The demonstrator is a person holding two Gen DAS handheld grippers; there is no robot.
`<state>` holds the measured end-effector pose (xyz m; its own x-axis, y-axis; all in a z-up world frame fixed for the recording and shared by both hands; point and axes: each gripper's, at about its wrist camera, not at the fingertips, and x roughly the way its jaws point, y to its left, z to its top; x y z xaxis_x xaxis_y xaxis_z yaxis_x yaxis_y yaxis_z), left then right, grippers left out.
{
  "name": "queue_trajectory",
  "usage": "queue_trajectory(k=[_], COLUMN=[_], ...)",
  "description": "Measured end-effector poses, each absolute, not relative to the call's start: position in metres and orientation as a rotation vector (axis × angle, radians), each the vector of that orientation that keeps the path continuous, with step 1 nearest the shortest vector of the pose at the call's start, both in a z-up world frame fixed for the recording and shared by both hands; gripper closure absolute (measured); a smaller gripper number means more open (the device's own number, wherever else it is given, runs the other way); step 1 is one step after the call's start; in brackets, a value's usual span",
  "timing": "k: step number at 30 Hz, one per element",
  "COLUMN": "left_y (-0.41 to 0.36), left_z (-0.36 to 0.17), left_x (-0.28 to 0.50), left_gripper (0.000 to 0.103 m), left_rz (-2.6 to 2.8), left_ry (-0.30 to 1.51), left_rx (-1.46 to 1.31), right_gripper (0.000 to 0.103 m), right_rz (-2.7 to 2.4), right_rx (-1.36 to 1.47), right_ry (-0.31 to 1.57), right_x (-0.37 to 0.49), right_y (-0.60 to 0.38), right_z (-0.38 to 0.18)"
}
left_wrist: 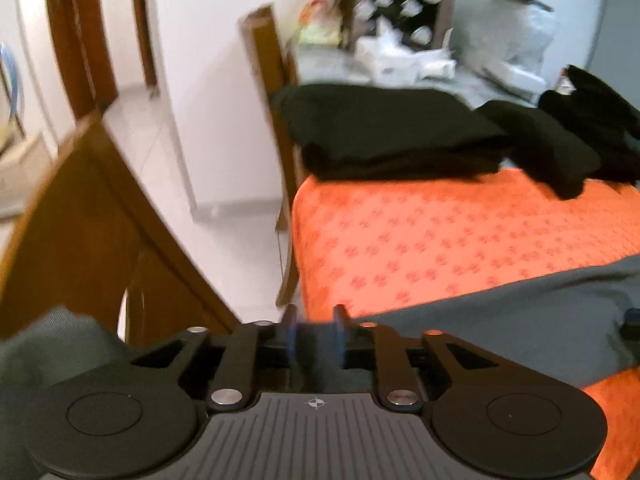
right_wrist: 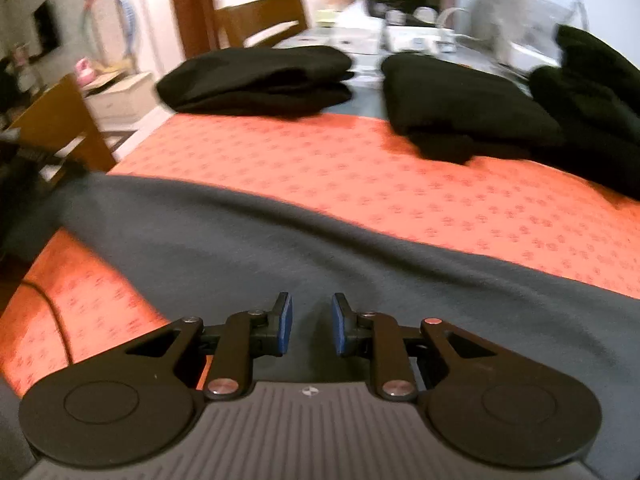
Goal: Fold clothes
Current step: 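Lay the strip end down and open both tools, pulling back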
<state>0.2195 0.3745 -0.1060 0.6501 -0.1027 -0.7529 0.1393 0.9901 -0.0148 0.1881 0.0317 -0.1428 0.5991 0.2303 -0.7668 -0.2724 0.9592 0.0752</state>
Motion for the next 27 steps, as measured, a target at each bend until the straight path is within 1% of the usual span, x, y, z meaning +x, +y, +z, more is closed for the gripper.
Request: queue_trajectory(k=[1,2,3,4,7,9,13,17,20,24,27], left_y=[0.369,0.363,0.356,0.349,0.324,0.31,0.29,0.289,0.293,0.292,0.287], left_z=[-0.102,-0.099,-0.097,-0.097,-0.108,-0.119,-0.134,-0.141,-0.141,-0.138,-0.134], left_x=[0.216,0.213,0.21,0.208,0.205,0.204,0.198,0.19,0.189,0.188,0.187], left_gripper=[0.071,0.067,0.062,0.06,0.06,0.061,0.061,0.06,0.057,0.059,0.059], left_rz=[-0.15,-0.167,-0.196,-0.227,-0.334,-0.389,-0.468,-0.484,-0.489,-0.496,-0.512], left_ry=[0.831,0.814,0.806,0.803,0.827,0.855,0.887,0.898,0.901,0.899,0.872], left_rx=[0.069,0.089,0.106,0.121,0.157,0.169,0.21,0.248,0.243,0.245,0.227], right_gripper=[0.078,0.078,0.075,0.073,0.075,0.075,0.075,0.075,0.074,0.074,0.074], right_rz=[0.306,0.318,0.33,0.354,0.425,0.378,0.245,0.123,0.116,0.148,0.07], right_rx=[-0.066,-0.079,-0.092,-0.1,-0.115,-0.153,-0.124,-0.08,-0.059,-0.057,-0.068], right_ry=[0.887,0.896,0.905,0.91,0.909,0.866,0.869,0.889,0.905,0.935,0.899], right_x=[0.186,0.184,0.181,0.179,0.174,0.174,0.186,0.193,0.175,0.147,0.125], right_y=[0.038,0.045,0.052,0.057,0.068,0.067,0.042,0.016,0.005,-0.002,-0.018], right_z=[-0.145,-0.147,-0.149,-0.149,-0.144,-0.138,-0.139,-0.144,-0.151,-0.148,-0.137])
